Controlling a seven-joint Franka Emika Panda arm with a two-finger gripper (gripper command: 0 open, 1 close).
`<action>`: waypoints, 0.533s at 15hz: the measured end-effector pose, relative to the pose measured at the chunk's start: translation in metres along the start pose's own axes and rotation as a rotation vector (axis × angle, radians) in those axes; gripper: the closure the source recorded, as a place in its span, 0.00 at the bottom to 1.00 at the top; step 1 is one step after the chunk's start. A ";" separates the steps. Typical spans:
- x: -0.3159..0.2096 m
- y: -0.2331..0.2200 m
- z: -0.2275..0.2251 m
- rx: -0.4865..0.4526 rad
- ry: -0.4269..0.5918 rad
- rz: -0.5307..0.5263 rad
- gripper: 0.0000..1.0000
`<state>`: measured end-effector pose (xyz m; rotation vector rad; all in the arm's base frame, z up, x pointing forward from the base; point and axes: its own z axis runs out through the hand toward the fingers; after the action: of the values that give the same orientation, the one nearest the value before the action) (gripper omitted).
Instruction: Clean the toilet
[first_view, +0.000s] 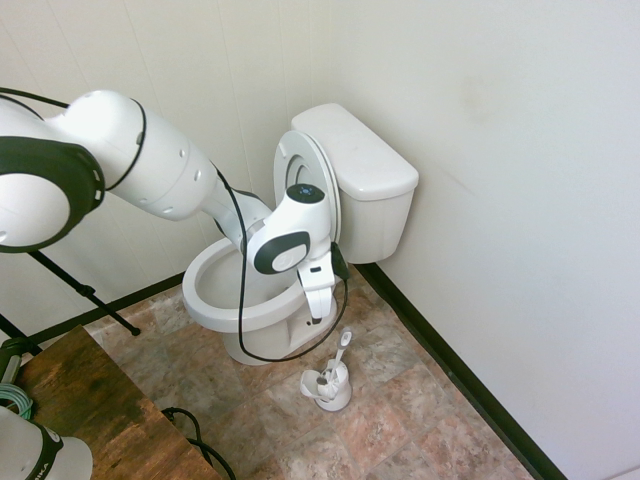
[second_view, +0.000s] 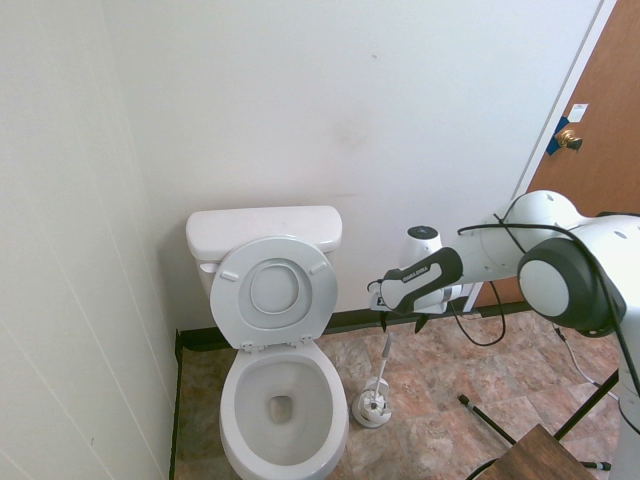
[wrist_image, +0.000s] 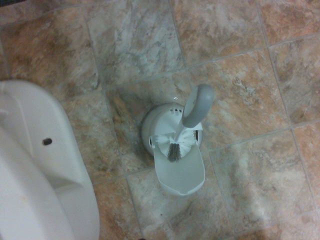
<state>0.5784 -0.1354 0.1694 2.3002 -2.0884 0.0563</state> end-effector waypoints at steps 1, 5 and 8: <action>0.003 -0.004 0.013 0.003 -0.003 0.029 0.00; 0.011 -0.034 0.065 0.009 -0.026 0.124 0.00; 0.026 -0.056 0.098 0.003 -0.010 0.198 0.00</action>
<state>0.6368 -0.1608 0.0727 2.0906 -2.3151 0.0530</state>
